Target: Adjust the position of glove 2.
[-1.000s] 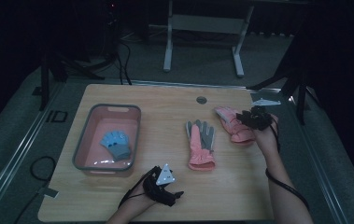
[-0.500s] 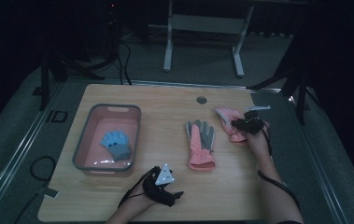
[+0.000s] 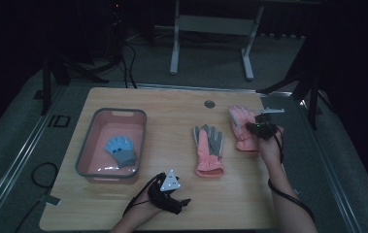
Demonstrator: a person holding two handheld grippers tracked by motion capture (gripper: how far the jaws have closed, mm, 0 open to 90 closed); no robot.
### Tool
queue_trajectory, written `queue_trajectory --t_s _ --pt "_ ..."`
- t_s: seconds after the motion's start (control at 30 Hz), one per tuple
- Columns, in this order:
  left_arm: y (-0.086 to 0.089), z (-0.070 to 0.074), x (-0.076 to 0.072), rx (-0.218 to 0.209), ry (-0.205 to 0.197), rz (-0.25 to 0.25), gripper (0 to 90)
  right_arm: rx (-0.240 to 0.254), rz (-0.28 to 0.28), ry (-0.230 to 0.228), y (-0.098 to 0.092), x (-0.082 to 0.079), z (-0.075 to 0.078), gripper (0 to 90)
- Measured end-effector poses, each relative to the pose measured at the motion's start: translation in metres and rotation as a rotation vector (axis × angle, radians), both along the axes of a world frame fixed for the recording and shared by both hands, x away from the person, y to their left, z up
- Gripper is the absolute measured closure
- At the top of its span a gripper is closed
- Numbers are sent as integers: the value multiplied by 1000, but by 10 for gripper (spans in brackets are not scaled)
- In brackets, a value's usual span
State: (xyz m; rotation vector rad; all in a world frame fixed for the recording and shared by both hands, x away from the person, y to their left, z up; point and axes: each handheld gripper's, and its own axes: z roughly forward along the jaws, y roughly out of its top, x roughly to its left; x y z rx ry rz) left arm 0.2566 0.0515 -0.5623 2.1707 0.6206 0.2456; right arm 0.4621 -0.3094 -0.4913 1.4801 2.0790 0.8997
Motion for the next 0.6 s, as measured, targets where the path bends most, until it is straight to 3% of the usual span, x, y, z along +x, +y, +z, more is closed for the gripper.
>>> queue_trajectory --t_s 0.17,0.3,0.4,0.47,0.6 --pt "-2 0 -2 29 -14 -12 145 0 -39 -24 2 -24 21 877" --pt "-2 0 -2 27 -13 -13 145 14 -77 -34 -2 -44 30 877" --pt "-3 0 -2 28 -16 -14 145 37 -123 -59 -6 -61 33 876" --pt "-4 0 -3 29 -19 -19 145 23 -135 -58 -6 -71 32 877" --pt "-5 0 -3 37 -24 -22 145 62 -159 -41 -7 -91 25 876"
